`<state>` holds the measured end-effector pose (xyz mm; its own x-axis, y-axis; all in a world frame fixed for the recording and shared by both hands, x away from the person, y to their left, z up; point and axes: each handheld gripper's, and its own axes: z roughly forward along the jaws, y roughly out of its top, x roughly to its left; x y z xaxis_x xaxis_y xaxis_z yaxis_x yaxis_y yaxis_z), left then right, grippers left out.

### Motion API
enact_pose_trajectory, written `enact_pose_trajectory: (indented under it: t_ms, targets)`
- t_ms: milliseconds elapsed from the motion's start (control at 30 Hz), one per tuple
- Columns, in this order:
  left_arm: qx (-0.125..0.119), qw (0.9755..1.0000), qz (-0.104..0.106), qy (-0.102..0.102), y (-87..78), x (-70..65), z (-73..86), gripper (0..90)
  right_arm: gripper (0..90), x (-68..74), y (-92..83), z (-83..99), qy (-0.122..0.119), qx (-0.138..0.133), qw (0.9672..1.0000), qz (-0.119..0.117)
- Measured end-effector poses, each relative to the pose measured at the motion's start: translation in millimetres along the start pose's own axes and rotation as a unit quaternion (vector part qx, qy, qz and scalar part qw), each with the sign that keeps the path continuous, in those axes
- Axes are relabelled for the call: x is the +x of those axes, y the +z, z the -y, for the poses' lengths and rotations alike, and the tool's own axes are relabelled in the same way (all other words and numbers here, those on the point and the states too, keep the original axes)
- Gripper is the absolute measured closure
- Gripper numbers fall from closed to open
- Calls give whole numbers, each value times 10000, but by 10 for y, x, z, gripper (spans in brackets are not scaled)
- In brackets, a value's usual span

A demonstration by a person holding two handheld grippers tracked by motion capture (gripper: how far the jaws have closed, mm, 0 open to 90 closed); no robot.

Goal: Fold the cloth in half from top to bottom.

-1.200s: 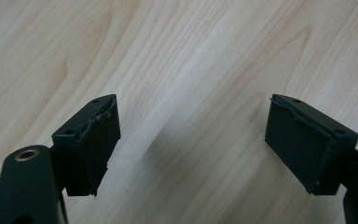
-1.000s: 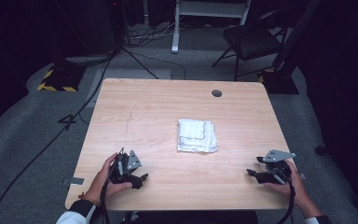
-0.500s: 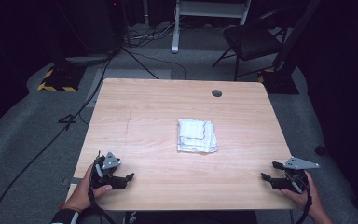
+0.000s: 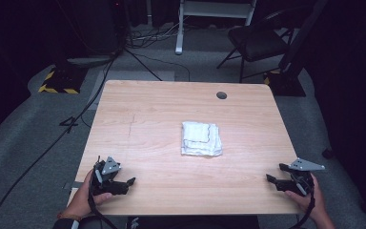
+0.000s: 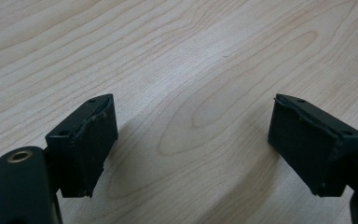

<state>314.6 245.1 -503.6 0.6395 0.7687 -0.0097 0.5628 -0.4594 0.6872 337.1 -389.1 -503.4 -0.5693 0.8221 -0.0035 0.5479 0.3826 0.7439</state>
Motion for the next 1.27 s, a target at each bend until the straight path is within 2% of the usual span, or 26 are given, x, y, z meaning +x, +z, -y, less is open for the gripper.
enact_pose_trajectory:
  t_ms: [1267]
  targets:
    - [0,10000,2,21,0,5,-2,158,224,-7,-6,3,21,8,10000,33]
